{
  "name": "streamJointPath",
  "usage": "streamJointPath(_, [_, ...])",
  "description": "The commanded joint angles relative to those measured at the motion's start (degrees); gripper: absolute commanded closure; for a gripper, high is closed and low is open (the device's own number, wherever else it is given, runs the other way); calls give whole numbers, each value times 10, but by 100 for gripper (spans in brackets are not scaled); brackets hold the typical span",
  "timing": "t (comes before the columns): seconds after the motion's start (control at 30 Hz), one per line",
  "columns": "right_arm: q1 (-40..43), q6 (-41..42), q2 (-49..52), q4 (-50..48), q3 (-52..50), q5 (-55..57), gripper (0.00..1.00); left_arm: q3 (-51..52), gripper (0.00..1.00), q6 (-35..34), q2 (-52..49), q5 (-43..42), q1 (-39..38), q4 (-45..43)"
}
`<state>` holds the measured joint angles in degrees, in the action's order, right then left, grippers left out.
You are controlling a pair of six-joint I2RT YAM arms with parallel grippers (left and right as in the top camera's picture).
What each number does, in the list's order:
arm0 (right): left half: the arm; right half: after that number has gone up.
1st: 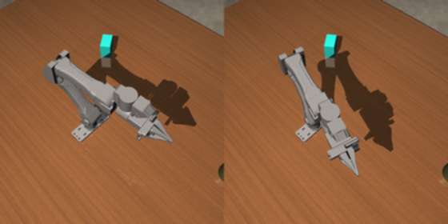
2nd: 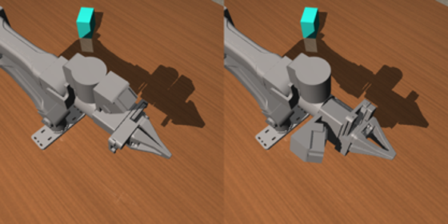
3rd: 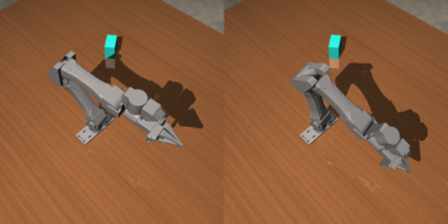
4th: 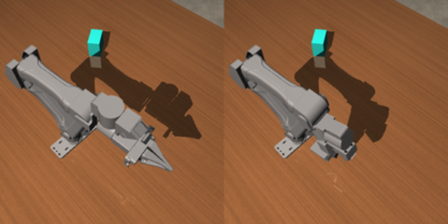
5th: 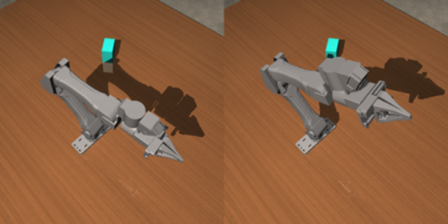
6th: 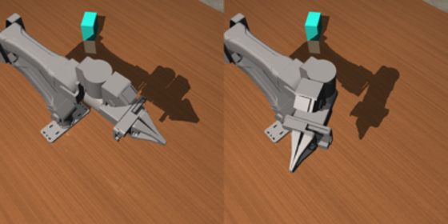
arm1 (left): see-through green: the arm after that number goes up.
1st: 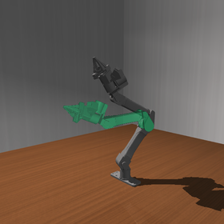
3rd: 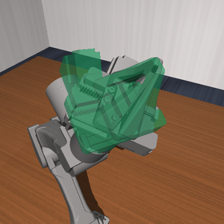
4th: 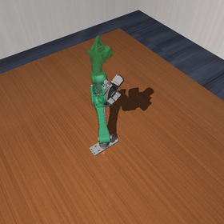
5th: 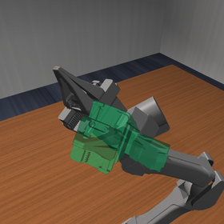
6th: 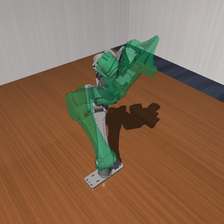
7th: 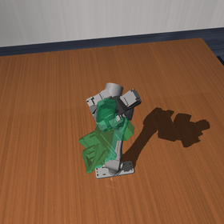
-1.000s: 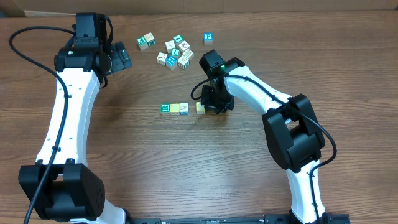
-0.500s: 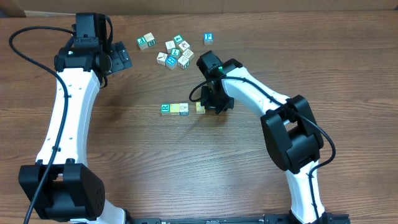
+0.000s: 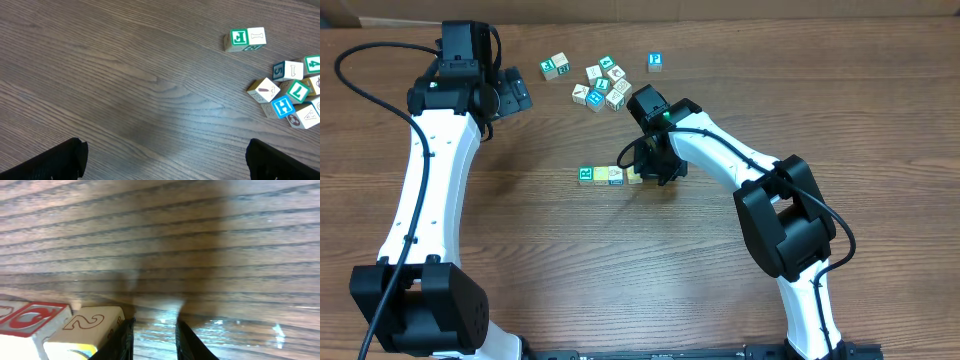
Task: Form a horizontal line
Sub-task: 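Nudge the 2 block left with the right gripper to close the gap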
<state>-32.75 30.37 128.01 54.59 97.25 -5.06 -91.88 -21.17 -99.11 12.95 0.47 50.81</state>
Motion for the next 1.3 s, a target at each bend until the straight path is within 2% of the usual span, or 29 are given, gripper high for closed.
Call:
streamJointPath(0.0, [-6,0,-6,-3,-6,-15,75,-1,0,2,-2,10,-2,-1])
streamJointPath(0.23, [-6,54,-6,-3,-6,-15,75,-1,0,2,-2,10,-2,-1])
streamJointPath(0.6, [-6,73,-6,-3,-6,-28,75,-1,0,2,-2,10,-2,-1])
streamJointPath(0.87, [-6,73,-6,-1,-6,-24,75,-1,0,2,-2,10,-2,-1])
streamJointPath(1.13, [-6,72,-6,-12,-6,50,75,-1,0,2,-2,10,-2,-1])
streamJointPath(1.27, [-6,54,-6,-35,-6,50,75,-1,0,2,-2,10,-2,-1])
